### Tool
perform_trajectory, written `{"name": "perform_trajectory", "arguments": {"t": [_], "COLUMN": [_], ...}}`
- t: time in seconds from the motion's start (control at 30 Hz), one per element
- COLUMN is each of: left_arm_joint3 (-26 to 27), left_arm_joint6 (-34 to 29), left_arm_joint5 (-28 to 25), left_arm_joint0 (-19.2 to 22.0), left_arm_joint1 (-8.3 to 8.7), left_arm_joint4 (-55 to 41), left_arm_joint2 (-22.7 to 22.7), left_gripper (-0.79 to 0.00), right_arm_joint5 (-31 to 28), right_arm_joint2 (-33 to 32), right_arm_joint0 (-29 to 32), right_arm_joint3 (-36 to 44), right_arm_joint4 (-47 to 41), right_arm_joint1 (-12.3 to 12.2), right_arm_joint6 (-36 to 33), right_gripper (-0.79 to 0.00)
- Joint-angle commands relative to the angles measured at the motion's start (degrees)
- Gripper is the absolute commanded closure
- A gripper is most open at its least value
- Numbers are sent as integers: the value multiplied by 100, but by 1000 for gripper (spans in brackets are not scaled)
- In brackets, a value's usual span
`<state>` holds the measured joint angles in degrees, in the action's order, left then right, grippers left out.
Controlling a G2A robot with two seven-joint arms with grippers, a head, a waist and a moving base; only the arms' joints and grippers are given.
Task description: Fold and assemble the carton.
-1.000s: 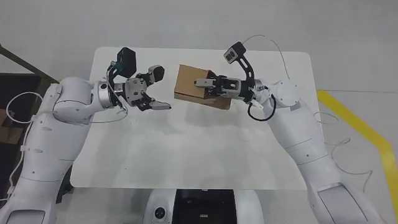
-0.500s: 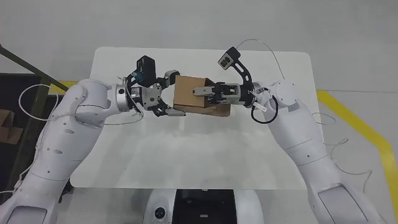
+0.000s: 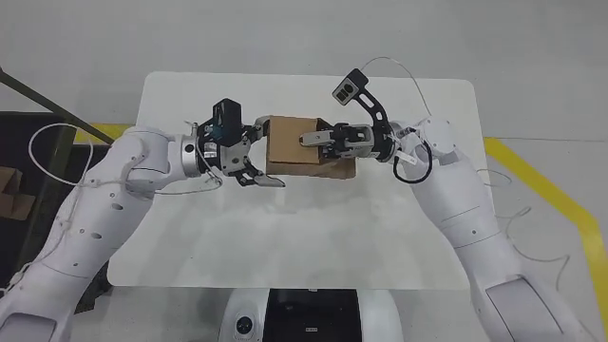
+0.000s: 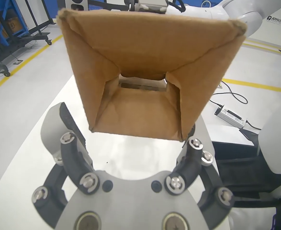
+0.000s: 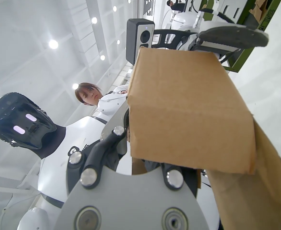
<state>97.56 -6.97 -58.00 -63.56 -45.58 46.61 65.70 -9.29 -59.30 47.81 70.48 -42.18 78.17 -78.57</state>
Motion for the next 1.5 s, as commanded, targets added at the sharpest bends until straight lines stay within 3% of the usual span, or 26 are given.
{"name": "perform_trajectory", "arguments": {"t": [0.0,0.53,0.6,0.67,0.7,1.07,1.17,1.23,1.47], "left_arm_joint3": [-29,-111,-143,-180,-197,-400,-418,-428,-467], "left_arm_joint6": [238,1509,1610,1694,1728,1875,1918,1940,1984], "left_arm_joint5": [0,0,0,0,0,0,0,0,0], "left_arm_joint0": [29,258,287,314,327,511,552,578,660], "left_arm_joint1": [70,495,537,575,593,693,704,712,746], "left_arm_joint4": [120,483,499,513,513,455,420,399,350], "left_arm_joint2": [-76,-666,-706,-742,-764,-955,-1012,-1046,-1152], "left_gripper": [-785,-785,-757,-659,-646,-646,-523,-391,-419], "right_arm_joint5": [7,0,5,3,2,-33,-41,-53,-64], "right_arm_joint2": [13,131,141,149,153,242,268,277,300], "right_arm_joint0": [-15,-61,-69,-70,-71,-138,-148,-155,-168], "right_arm_joint3": [-20,-121,-136,-143,-148,-196,-223,-240,-273], "right_arm_joint4": [-15,-90,-100,-136,-155,-212,-232,-234,-262], "right_arm_joint1": [2,26,28,33,35,70,81,87,102], "right_arm_joint6": [-24,-56,-56,-62,-71,-32,-18,-7,31], "right_gripper": [0,0,0,0,0,0,0,0,0]}}
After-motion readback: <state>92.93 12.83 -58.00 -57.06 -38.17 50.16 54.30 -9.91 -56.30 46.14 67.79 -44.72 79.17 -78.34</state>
